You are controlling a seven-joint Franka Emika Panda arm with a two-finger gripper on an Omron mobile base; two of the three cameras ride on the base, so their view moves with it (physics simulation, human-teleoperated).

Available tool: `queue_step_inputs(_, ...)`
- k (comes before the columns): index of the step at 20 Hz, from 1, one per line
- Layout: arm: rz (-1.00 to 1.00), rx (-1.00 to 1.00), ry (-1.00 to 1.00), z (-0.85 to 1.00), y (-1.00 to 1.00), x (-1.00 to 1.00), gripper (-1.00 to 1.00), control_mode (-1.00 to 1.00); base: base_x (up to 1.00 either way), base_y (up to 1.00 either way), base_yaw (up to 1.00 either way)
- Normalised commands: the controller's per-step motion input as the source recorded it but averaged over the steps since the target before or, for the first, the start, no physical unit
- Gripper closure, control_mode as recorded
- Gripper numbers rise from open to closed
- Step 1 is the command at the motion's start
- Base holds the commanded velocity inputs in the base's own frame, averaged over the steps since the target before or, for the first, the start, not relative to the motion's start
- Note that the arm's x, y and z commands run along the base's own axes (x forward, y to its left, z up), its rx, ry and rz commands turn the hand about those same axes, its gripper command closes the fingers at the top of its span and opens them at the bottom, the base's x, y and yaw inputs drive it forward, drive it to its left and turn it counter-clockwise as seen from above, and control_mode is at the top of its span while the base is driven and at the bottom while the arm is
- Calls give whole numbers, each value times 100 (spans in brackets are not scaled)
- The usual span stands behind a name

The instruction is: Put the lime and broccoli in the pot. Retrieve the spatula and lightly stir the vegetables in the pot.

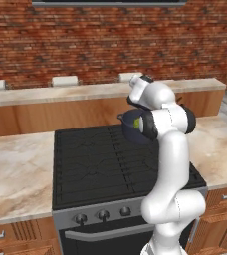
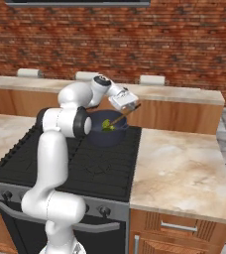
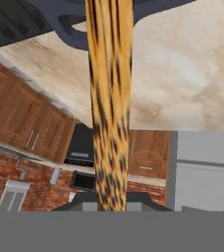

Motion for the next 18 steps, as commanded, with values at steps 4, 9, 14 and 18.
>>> queue_step_inputs(4,0,0,21,0,0,-26,100,-100,0,0,0)
queue_step_inputs(9,0,0,28,-8,0,-1,100,-100,0,0,0)
queue_step_inputs(14,0,0,12,-5,0,-1,100,-100,0,0,0)
queue_step_inputs(18,0,0,4,2,0,0,100,-100,0,0,0)
